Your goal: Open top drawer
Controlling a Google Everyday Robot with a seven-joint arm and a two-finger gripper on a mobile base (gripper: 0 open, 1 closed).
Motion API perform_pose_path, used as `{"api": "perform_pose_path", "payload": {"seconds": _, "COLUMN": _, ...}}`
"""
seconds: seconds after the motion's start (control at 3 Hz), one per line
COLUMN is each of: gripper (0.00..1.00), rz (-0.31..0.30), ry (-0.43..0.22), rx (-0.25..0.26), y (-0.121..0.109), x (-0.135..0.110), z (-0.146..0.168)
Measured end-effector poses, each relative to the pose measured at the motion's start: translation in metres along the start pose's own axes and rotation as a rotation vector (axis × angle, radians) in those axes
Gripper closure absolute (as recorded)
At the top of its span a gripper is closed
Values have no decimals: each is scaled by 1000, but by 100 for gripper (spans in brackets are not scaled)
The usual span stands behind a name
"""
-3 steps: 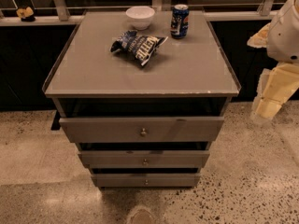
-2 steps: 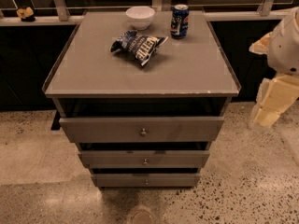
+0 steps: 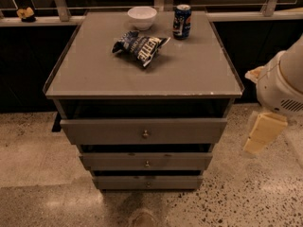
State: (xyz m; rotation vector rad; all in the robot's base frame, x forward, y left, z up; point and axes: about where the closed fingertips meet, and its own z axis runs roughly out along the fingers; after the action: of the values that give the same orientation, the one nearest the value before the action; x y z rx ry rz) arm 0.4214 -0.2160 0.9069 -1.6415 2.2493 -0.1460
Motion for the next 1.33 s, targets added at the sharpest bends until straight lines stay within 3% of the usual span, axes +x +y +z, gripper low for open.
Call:
{"api": "perform_pose_path", "payload": {"seconds": 0.67, "gripper": 0, "rz": 4, "ry": 36, "rx": -65, "y": 19, "x": 21, "z": 73}}
{"api": "perform_pose_path", "payload": {"seconds": 1.33, "gripper": 0, "rz": -2, "ry": 27, "rx": -74, "y": 32, "x": 25, "z": 89}}
